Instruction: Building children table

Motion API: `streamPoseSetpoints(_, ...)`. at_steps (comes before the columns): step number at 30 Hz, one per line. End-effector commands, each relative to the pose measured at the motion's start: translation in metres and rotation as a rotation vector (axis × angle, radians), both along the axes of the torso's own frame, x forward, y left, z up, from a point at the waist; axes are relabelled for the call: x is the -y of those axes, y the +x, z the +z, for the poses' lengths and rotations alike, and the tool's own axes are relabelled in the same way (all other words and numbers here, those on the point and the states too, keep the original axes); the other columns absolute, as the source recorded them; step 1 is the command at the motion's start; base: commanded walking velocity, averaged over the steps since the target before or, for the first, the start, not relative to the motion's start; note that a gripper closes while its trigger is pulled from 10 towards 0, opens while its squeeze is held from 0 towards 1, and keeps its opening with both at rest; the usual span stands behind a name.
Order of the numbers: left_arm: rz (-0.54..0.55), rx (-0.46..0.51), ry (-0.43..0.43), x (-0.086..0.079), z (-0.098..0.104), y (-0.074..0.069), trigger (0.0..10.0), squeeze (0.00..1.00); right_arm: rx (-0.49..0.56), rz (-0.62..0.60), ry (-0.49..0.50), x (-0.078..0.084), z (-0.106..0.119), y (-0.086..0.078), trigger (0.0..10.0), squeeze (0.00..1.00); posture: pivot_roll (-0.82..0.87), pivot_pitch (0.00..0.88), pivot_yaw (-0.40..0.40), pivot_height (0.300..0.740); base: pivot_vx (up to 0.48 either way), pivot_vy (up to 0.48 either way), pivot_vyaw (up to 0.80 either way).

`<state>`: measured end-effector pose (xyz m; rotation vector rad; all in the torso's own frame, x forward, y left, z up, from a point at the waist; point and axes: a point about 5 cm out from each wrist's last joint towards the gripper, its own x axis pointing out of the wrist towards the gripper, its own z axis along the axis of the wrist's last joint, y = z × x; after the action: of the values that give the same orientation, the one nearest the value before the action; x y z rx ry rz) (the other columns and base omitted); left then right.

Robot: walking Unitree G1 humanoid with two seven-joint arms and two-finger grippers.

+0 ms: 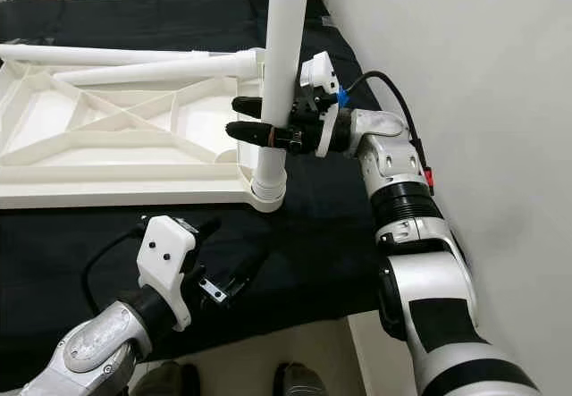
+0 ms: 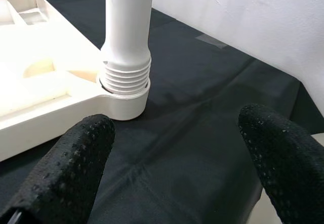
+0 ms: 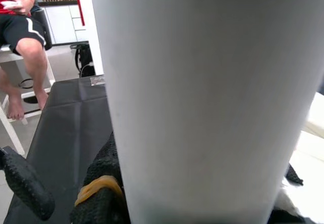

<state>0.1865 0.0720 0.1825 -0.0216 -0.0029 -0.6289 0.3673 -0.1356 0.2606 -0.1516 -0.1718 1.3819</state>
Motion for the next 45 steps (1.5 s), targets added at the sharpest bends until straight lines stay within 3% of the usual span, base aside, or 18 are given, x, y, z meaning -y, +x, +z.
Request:
streamPoseSetpoints(1, -0.009, -0.016, 0.017, 0.0, -0.003, -0.001, 10.0, 0.0, 0.003, 0.026, -0.047, 0.0, -0.005, -0.003, 10.0, 0.0, 0.09, 0.223, -0.066, 0.74, 0.0, 0.0, 0.0)
streamPoseSetpoints(11, 0.006, -0.007, 0.015, -0.001, -0.002, 0.001, 10.0, 0.0, -0.011, -0.012, -0.056, -0.01, -0.02, -0.006, 10.0, 0.0, 0.09, 0.223, -0.065, 0.74, 0.0, 0.0, 0.0)
streamPoseSetpoints(24, 0.028, 0.011, 0.018, -0.004, 0.001, 0.006, 10.0, 0.0, -0.062, -0.271, -0.111, -0.009, -0.042, 0.004, 10.0, 0.0, 0.08, 0.224, -0.062, 0.74, 0.0, 0.0, 0.0)
streamPoseSetpoints(30, 0.056, 0.027, 0.025, -0.008, 0.003, 0.01, 10.0, 0.0, -0.094, -0.454, -0.148, -0.007, -0.047, 0.015, 10.0, 0.0, 0.08, 0.225, -0.063, 0.74, 0.0, 0.0, 0.0)
streamPoseSetpoints(34, 0.075, 0.038, 0.028, -0.011, 0.004, 0.013, 10.0, 0.0, -0.125, -0.598, -0.115, -0.004, -0.048, 0.023, 10.0, 0.0, 0.08, 0.225, -0.063, 0.74, 0.0, 0.0, 0.0)
streamPoseSetpoints(43, 0.087, 0.042, 0.034, -0.012, 0.004, 0.014, 10.0, 0.0, -0.153, -0.724, -0.063, 0.0, -0.05, 0.029, 10.0, 0.0, 0.08, 0.228, -0.063, 0.74, 0.0, 0.0, 0.0)
streamPoseSetpoints(45, 0.089, 0.038, 0.035, -0.012, 0.003, 0.013, 10.0, 0.0, -0.165, -0.801, -0.009, 0.003, -0.047, 0.032, 10.0, 0.0, 0.08, 0.23, -0.065, 0.74, 0.0, 0.0, 0.0)
